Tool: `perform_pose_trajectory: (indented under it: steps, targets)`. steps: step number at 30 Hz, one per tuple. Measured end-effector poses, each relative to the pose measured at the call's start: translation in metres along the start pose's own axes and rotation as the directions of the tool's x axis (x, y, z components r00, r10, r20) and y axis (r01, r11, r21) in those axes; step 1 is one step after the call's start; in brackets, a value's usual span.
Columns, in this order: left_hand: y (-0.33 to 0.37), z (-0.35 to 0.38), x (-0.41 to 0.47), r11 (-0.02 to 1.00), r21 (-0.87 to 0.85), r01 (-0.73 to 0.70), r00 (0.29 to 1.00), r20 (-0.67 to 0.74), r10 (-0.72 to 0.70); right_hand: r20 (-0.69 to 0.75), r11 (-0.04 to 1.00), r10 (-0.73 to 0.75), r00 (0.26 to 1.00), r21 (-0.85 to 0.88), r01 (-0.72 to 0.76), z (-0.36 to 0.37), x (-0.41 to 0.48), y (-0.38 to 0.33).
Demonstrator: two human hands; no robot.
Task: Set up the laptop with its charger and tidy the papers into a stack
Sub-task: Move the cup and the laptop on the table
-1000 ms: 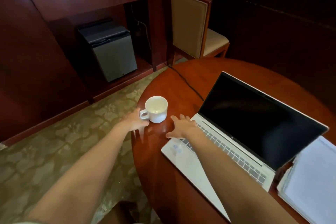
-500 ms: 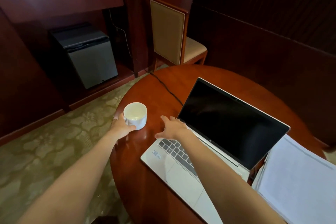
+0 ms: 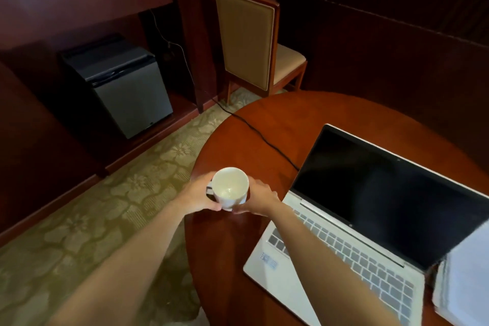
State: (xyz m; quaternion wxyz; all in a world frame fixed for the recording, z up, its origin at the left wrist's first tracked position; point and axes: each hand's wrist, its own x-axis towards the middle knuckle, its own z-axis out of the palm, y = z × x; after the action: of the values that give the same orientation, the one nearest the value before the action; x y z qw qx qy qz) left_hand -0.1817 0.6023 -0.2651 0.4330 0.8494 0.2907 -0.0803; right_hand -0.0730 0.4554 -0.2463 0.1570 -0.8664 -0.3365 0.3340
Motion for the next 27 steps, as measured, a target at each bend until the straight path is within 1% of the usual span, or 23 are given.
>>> perform_pose_trajectory:
  steps: [8,10,13,17,20,25,27]
  targets:
    - [0.005,-0.011,0.039,0.989,-0.112,-0.093,0.982,0.152,0.109,-0.087,0.971,0.092,0.992,0.227,-0.070,-0.004,0.007,-0.005]
    - [0.009,-0.008,0.044,0.982,-0.147,-0.120,0.974,0.175,0.145,-0.108,0.963,0.094,0.990,0.262,-0.063,-0.005,0.004,-0.001]
    - [0.019,-0.004,0.046,0.975,-0.164,-0.150,0.969,0.171,0.178,-0.147,0.957,0.066,0.987,0.288,-0.021,-0.010,0.000,0.004]
    - [0.033,-0.005,0.054,0.971,-0.114,-0.211,0.970,0.096,0.222,-0.198,0.925,0.064,0.978,0.380,0.017,-0.019,0.003,0.014]
    - [0.050,-0.017,0.063,0.964,-0.103,-0.243,0.963,0.089,0.253,-0.248,0.902,0.054,0.967,0.428,0.059,-0.031,0.010,0.014]
    - [0.076,-0.040,0.098,0.948,-0.046,-0.316,0.938,0.132,0.319,-0.303,0.870,0.079,0.950,0.486,0.083,-0.058,0.033,0.011]
    - [0.086,-0.049,0.121,0.939,-0.039,-0.342,0.926,0.155,0.344,-0.310,0.861,0.109,0.944,0.505,0.067,-0.072,0.051,0.010]
